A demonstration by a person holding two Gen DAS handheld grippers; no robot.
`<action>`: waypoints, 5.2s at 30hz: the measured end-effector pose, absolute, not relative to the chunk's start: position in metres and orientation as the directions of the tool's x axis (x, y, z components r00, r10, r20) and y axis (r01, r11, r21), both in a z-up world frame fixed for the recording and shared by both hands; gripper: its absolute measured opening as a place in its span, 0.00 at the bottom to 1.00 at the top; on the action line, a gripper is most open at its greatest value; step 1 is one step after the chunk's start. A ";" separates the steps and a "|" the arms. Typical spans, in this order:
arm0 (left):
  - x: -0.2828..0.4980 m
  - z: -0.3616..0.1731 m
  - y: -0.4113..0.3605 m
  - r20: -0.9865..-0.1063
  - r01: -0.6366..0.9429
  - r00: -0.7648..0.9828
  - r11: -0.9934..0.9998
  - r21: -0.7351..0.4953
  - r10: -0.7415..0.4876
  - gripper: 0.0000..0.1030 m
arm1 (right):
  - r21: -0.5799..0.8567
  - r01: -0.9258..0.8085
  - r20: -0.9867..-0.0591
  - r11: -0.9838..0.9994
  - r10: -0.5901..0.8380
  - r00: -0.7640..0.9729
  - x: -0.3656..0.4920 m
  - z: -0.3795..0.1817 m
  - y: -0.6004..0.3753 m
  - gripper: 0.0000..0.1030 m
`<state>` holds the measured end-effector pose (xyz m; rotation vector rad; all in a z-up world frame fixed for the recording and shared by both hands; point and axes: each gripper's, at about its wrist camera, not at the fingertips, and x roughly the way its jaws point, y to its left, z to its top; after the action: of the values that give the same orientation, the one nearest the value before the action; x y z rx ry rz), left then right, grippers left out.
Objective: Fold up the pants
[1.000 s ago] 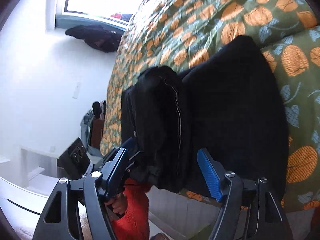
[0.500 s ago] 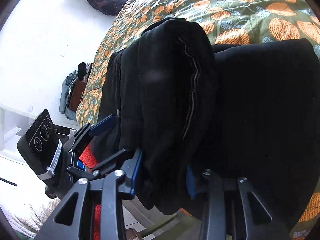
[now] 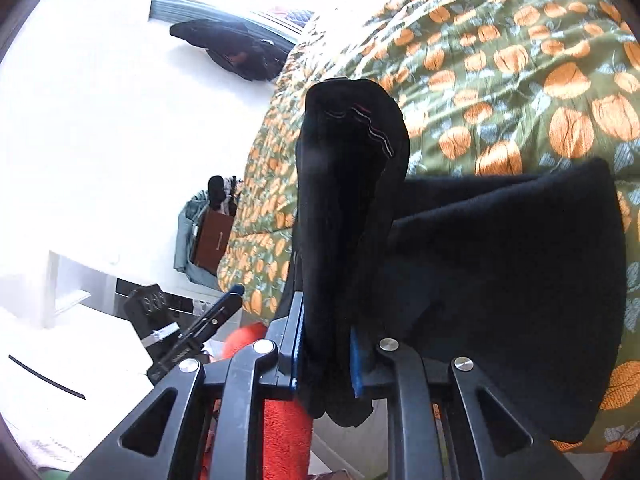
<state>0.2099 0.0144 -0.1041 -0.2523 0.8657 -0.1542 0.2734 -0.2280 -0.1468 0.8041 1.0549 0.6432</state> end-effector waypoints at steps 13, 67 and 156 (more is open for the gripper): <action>0.216 -0.124 -0.048 -0.782 0.166 0.565 0.965 -0.204 -0.263 0.84 | 0.701 0.155 -0.702 0.696 0.635 0.324 0.236 -0.227 -0.329 0.24; 0.199 -0.157 -0.117 -0.862 0.287 0.472 0.957 -0.049 -0.185 0.89 | 0.338 -0.118 -0.780 0.934 0.348 0.520 0.152 -0.178 -0.261 0.44; 0.255 -0.094 -0.081 -0.775 -0.009 0.615 0.984 0.178 0.146 0.95 | 0.127 0.050 -0.813 0.991 0.075 0.578 0.260 -0.117 -0.267 1.00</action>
<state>0.2553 -0.0809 -0.0942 0.1625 0.9051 0.0892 0.2597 -0.2665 -0.1170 0.1418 0.9553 0.0143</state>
